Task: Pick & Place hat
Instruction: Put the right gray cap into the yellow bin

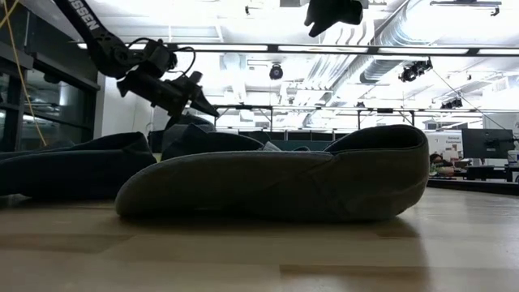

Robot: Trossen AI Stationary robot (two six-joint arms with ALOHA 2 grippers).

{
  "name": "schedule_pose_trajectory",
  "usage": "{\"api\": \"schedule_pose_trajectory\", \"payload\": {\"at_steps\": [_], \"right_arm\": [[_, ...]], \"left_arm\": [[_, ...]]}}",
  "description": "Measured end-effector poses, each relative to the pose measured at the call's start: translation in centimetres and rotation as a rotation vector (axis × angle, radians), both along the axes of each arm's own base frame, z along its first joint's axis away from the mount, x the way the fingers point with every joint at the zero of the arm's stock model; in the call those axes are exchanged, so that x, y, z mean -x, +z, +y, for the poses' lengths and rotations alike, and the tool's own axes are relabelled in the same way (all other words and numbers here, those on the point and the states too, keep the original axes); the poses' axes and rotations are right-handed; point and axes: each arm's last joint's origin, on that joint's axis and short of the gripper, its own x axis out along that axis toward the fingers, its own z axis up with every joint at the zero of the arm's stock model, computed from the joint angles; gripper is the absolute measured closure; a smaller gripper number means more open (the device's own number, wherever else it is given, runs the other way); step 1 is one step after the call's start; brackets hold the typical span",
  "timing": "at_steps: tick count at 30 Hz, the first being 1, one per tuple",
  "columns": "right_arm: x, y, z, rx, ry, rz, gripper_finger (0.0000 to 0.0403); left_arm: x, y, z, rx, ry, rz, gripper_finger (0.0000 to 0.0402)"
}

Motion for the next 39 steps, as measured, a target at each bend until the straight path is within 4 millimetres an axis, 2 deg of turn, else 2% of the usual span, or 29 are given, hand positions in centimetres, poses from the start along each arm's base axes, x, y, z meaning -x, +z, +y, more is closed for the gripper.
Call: {"api": "schedule_pose_trajectory", "payload": {"at_steps": [20, 30, 39], "right_arm": [[0.0, 0.0, 0.0, -0.029, -0.033, -0.008, 0.0253], [0.0, 0.0, 0.0, -0.03, -0.036, -0.008, 0.0253], [0.0, 0.0, -0.1, -0.005, -0.051, -0.006, 0.0253]], "left_arm": [[0.8, -1.3, 0.1, 0.035, 0.211, 0.179, 0.0142], [1.8, -0.2, -0.8, 0.047, 0.255, 0.228, 0.0142], [2.7, 0.8, -1.4, -0.022, 0.323, 0.3, 0.0142]]}}
